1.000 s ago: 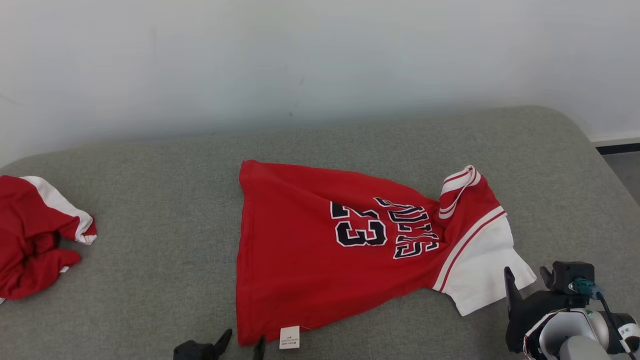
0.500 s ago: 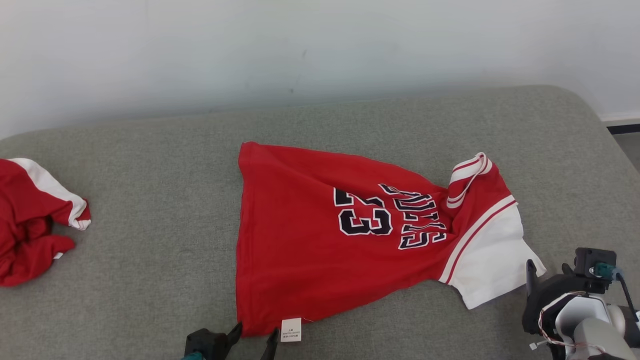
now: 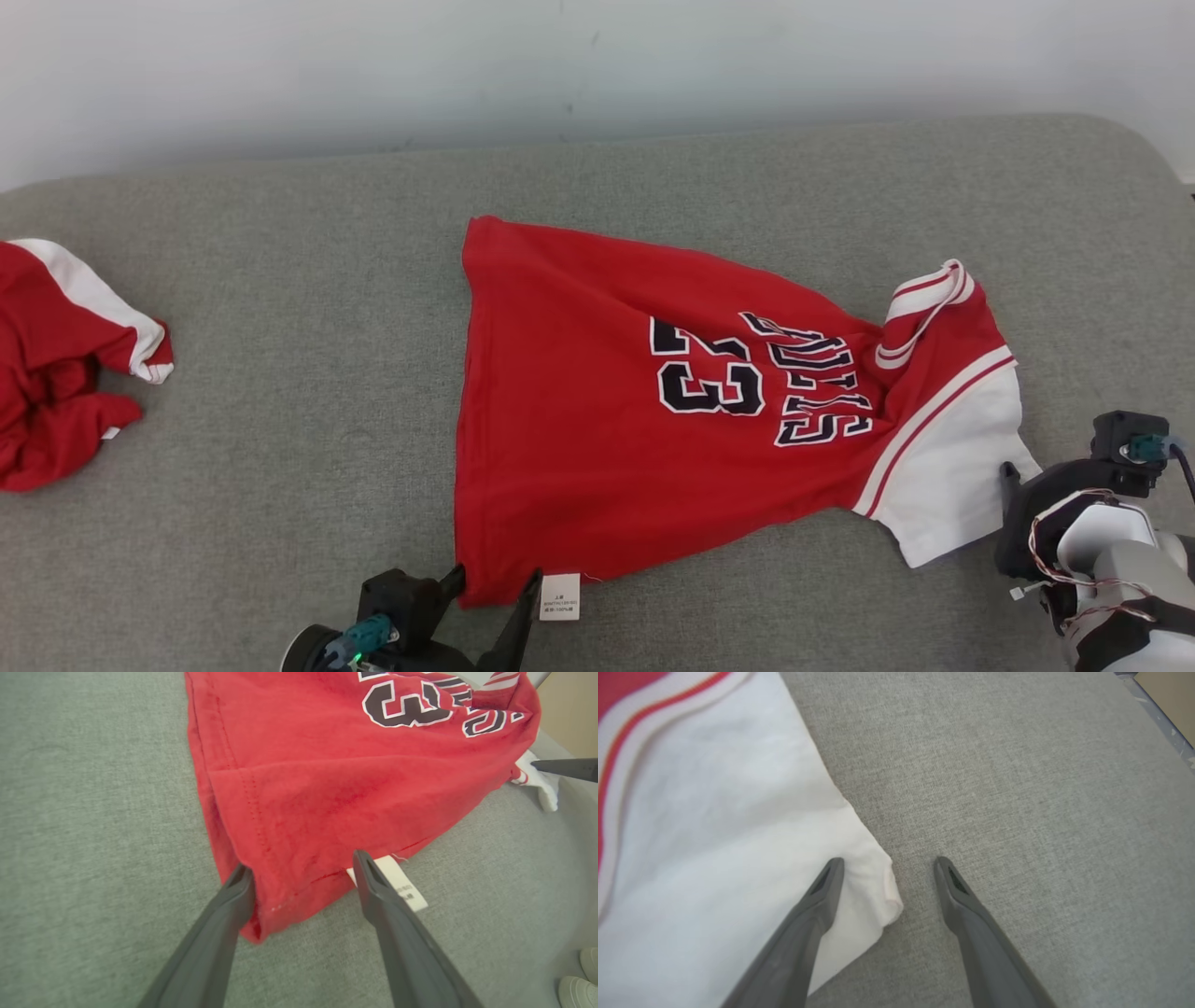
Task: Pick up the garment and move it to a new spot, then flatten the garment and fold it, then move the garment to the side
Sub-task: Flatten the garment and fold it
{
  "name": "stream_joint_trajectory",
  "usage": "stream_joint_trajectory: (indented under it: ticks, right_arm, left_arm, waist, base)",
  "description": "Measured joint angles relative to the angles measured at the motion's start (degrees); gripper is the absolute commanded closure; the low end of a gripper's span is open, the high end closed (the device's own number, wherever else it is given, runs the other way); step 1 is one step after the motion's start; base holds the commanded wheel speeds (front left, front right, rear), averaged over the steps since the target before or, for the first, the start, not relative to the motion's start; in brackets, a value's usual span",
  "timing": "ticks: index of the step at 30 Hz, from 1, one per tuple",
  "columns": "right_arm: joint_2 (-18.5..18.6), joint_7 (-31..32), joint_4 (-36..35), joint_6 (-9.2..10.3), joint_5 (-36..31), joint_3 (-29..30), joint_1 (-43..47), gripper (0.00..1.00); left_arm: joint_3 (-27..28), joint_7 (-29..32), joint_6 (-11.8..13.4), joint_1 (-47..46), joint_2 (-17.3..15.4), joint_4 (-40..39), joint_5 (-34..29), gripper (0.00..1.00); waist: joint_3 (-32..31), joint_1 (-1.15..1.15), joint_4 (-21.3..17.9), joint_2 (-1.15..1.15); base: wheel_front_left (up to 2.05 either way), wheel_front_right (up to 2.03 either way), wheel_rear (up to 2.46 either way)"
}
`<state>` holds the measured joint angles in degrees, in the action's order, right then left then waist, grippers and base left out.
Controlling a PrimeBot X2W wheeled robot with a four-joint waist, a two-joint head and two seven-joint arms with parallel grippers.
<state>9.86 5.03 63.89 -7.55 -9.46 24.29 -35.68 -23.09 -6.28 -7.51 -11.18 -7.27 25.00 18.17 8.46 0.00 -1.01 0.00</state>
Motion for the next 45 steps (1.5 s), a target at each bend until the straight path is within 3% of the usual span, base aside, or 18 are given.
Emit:
stream_joint_trajectory:
  ticks: [12, 13, 14, 15, 16, 17, 18, 20, 21, 29, 35, 40, 45]
  right_arm:
    - [0.63, 0.23, 3.49, 0.18, -0.18, -0.16, -1.64, 0.0]
    - [0.63, 0.22, 3.67, 0.19, -0.16, -0.33, -1.74, 0.0]
    - [0.63, 0.21, 3.81, 0.19, -0.16, -0.49, -1.81, 0.02]
    - [0.63, 0.14, 3.98, 0.25, -0.14, -0.65, -1.88, 0.05]
    - [0.62, 0.14, 4.15, 0.25, -0.14, -0.89, -1.93, 0.15]
    - [0.57, 0.14, 4.3, 0.25, -0.1, -1.1, -2.0, 0.17]
    - [0.53, 0.13, 4.46, 0.25, 0.0, -1.32, -2.03, 0.29]
    - [0.46, 0.08, 4.85, 0.25, 0.16, -1.81, -2.11, 0.63]
    - [0.34, -0.04, 4.99, 0.25, 0.33, -2.2, -2.13, 0.98]
    - [-0.15, -3.39, 5.92, 0.19, 3.45, -3.25, -1.83, 1.0]
    - [-3.43, -7.17, 4.43, 0.18, 13.59, -3.57, -2.63, 1.0]
    - [-4.76, -5.66, -3.69, 0.15, 25.37, -8.45, -4.35, 1.0]
    - [-4.65, 0.29, -18.93, 0.15, 37.55, -15.69, -3.37, 1.0]
  left_arm:
    - [0.14, 2.35, 1.71, 1.26, -0.94, -4.71, 1.52, 0.0]
    - [0.13, 2.81, 1.99, 1.39, -1.12, -4.98, 1.51, 0.17]
    - [0.14, 2.88, 2.04, 1.64, -1.36, -5.25, 1.52, 0.55]
    - [0.21, 3.11, 2.22, 2.02, -1.57, -5.56, 1.54, 0.67]
    - [0.2, 3.33, 2.45, 2.36, -1.72, -5.68, 1.6, 0.89]
    - [0.19, 3.52, 2.46, 2.64, -1.89, -5.93, 1.6, 1.0]
    - [0.2, 3.86, 2.54, 2.89, -2.05, -6.11, 1.67, 1.0]
    - [0.16, 4.16, 2.71, 3.54, -2.24, -6.3, 2.0, 1.0]
    - [0.15, 4.25, 2.71, 3.65, -2.31, -6.33, 2.07, 1.0]
    - [1.03, 3.25, 3.5, 3.75, -1.92, -7.49, 3.39, 1.0]
    - [5.13, 3.27, 3.08, 4.33, 0.58, -10.66, 11.43, 1.0]
    - [8.83, 6.01, 2.85, 3.33, 2.01, -14.06, 20.09, 1.0]
    - [11.2, 10.76, 2.45, -1.64, 2.25, -17.2, 25.55, 1.0]
  waist:
    - [1.32, -0.01, 0.95, -0.01]
    - [1.31, -0.01, 0.9, -0.01]
    - [1.3, -0.01, 0.86, -0.01]
    - [1.27, 0.0, 0.82, -0.01]
    - [1.24, 0.0, 0.8, -0.01]
    - [1.19, -0.01, 0.79, -0.01]
    - [1.12, 0.0, 0.78, -0.01]
    - [0.94, -0.01, 0.77, 0.0]
    - [0.83, 0.0, 0.77, -0.01]
    - [-0.76, 0.01, 0.8, 0.01]
    - [-2.4, 0.01, 0.52, 0.02]
    - [-3.49, 0.01, -0.51, 0.01]
    - [-3.65, 0.01, -1.99, 0.01]
  base:
    - [0.0, 0.0, 0.0]
    - [0.0, 0.0, 0.0]
    - [0.0, 0.0, 0.0]
    - [0.0, 0.0, 0.0]
    - [0.0, 0.0, 0.0]
    - [0.0, 0.0, 0.0]
    - [0.0, 0.0, 0.0]
    - [0.0, 0.0, 0.0]
    - [0.0, 0.0, 0.0]
    - [0.0, 0.0, 0.0]
    - [0.0, 0.0, 0.0]
    - [0.0, 0.0, 0.0]
    - [0.0, 0.0, 0.0]
